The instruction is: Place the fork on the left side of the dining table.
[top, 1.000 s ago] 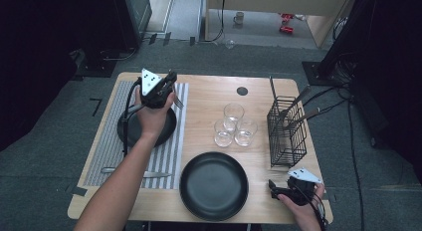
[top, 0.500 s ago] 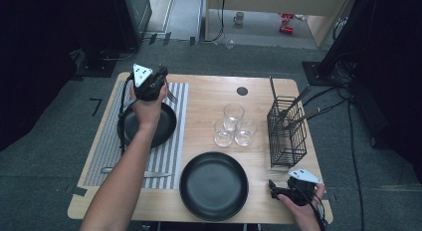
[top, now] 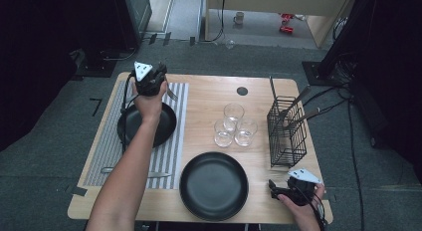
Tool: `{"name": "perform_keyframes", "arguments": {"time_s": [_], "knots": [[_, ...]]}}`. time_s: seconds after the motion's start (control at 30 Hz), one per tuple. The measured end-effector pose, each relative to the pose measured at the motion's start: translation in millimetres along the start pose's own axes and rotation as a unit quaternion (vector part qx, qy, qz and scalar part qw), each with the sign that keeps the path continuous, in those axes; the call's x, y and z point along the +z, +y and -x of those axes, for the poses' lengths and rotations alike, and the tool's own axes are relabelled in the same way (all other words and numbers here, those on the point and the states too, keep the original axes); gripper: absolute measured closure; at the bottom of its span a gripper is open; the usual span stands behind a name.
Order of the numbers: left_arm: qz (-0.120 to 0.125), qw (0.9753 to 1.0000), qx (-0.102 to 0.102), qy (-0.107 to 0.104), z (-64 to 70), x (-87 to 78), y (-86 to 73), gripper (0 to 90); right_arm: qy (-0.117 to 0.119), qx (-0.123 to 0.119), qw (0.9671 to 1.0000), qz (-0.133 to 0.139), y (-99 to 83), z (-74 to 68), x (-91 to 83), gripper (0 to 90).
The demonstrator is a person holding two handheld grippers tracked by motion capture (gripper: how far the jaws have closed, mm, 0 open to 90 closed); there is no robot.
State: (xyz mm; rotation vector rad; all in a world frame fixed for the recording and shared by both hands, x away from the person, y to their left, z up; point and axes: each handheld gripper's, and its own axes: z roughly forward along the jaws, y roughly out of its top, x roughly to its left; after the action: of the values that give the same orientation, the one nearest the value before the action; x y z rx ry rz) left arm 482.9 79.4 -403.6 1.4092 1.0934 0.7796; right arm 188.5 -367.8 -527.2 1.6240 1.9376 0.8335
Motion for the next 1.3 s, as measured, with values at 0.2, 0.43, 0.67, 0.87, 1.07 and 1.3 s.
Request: {"name": "perform_keyframes", "arguments": {"time_s": [0.2, 0.43, 0.67, 0.87, 1.07, 1.3], "knots": [[-0.001, 1.0000, -0.005, 0.002, -0.9, 15.5, -4.6, 88.4, 0.000, 0.000, 1.0000, 0.000, 0.0, 0.0, 0.0, 0.0], [-0.004, 1.0000, 0.005, -0.002, -0.6, 29.7, -5.9, 88.2, 0.000, 0.000, 1.0000, 0.000, 0.0, 0.0, 0.0, 0.0], [-0.004, 1.0000, 0.000, 0.008, -2.3, 39.6, -8.1, 88.2, 0.000, 0.000, 1.0000, 0.000, 0.0, 0.0, 0.0, 0.0], [-0.008, 0.9997, 0.014, 0.016, -4.6, 45.2, -15.6, 88.1, 0.000, 0.000, 1.0000, 0.000, 0.0, -0.1, 0.0, 0.0], [-0.001, 0.9998, 0.013, 0.017, -4.1, 48.8, -18.5, 88.0, 0.000, 0.000, 1.0000, 0.000, 0.0, 0.0, 0.0, 0.0], [-0.009, 0.9998, 0.005, 0.019, -6.7, 53.6, -25.4, 88.0, 0.000, 0.000, 1.0000, 0.000, -0.1, -0.1, 0.0, 0.0]]}}
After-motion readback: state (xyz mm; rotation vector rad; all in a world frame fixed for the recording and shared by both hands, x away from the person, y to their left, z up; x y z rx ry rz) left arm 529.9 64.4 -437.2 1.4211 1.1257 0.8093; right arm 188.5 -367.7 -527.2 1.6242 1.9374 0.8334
